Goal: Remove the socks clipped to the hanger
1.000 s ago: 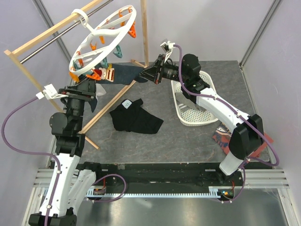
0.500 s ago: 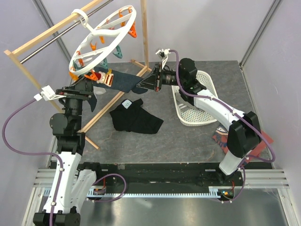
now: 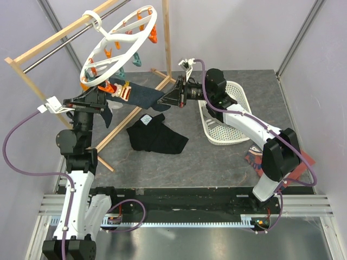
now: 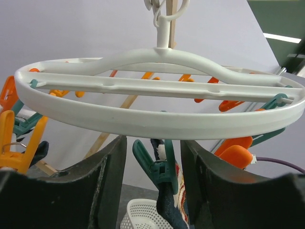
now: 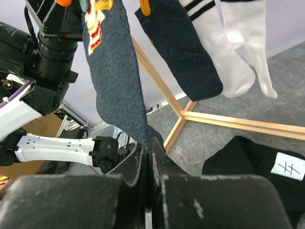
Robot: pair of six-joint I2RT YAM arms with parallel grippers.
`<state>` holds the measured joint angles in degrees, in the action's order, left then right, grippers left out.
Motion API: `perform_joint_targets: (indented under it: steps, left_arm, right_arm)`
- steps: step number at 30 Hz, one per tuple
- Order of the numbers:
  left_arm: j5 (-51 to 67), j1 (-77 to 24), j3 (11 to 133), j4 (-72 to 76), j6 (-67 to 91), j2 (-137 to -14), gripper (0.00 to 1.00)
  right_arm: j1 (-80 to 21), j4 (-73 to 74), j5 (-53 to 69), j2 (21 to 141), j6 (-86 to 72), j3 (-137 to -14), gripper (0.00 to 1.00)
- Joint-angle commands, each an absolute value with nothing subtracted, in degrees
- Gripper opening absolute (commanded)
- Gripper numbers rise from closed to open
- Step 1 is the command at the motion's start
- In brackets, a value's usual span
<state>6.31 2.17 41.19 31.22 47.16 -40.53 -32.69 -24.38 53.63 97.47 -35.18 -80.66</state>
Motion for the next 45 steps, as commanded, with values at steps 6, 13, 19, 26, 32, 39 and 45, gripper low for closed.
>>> perform_joint_targets:
  steps: [6,13,19,26,32,39,45]
  left_arm:
    - [8.70,2.55,41.75,34.72,49.04,-40.87,0.37]
    - [9.14,2.55,43.24,33.05,48.87,-41.31,0.08]
    - [9.93,2.55,44.74,30.50,48.69,-41.84,0.02]
    - [11.51,2.55,45.53,25.59,47.64,-41.48,0.09]
    - [13.01,2.55,46.67,21.01,45.27,-41.05,0.30]
    - [17.05,2.64,47.99,20.21,43.42,-41.66,0.40]
    - [18.45,2.64,47.99,17.67,41.49,-40.78,0.43]
  right_arm:
    - [-32.87,-27.16,55.20,96.77,-35.16,-78.93,0.03]
    - [-32.87,-26.89,54.76,96.07,-35.07,-78.66,0.03]
    - [-32.70,-21.74,49.58,93.96,-32.89,-77.96,0.06]
    - [-30.33,2.78,20.07,84.40,-22.33,-76.29,0.10]
    - [-23.74,13.88,1.09,78.58,-19.08,-74.53,0.13]
    - [-13.64,20.12,-4.48,81.29,-15.12,-74.10,0.22]
    - [-10.81,22.06,-6.86,85.60,-13.71,-74.26,0.48]
